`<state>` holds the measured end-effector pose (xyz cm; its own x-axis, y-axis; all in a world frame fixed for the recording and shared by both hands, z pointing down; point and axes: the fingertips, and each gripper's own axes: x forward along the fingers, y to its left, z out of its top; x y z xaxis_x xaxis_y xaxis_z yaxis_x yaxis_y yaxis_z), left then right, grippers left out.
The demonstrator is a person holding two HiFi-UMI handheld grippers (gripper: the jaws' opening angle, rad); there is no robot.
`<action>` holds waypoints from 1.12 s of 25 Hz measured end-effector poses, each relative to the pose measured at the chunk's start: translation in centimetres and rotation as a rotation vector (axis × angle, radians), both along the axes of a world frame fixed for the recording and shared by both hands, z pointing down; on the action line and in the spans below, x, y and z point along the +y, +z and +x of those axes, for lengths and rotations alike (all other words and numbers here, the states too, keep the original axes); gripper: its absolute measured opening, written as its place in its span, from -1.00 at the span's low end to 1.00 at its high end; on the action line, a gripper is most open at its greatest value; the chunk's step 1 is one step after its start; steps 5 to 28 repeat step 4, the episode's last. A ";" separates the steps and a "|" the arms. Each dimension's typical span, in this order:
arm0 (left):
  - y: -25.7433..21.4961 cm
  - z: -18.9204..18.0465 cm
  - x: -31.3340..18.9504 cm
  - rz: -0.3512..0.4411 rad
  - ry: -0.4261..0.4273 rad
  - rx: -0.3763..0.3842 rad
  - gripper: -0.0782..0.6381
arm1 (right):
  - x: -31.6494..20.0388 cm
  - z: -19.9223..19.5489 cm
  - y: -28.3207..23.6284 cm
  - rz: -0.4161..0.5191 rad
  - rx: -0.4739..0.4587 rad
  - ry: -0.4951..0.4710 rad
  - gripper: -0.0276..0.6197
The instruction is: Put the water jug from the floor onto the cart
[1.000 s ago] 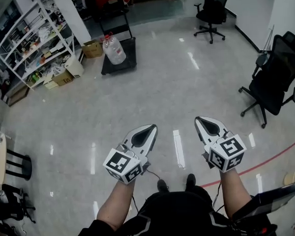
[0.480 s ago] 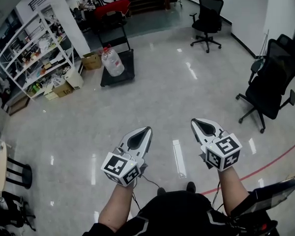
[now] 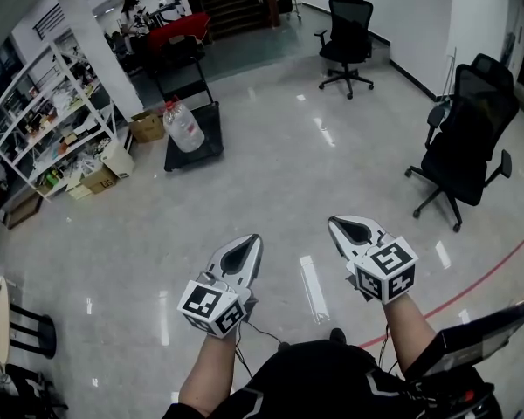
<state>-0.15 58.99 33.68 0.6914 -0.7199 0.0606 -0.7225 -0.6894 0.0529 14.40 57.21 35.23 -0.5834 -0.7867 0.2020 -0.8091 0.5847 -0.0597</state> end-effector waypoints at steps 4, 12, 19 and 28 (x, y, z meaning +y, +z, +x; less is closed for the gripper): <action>-0.4 -0.2 -0.3 0.004 0.007 0.004 -0.81 | -0.4 -0.2 -0.2 -0.001 0.004 0.004 -0.91; -0.4 -0.2 -0.3 0.004 0.007 0.004 -0.81 | -0.4 -0.2 -0.2 -0.001 0.004 0.004 -0.91; -0.4 -0.2 -0.3 0.004 0.007 0.004 -0.81 | -0.4 -0.2 -0.2 -0.001 0.004 0.004 -0.91; -0.4 -0.2 -0.3 0.004 0.007 0.004 -0.81 | -0.4 -0.2 -0.2 -0.001 0.004 0.004 -0.91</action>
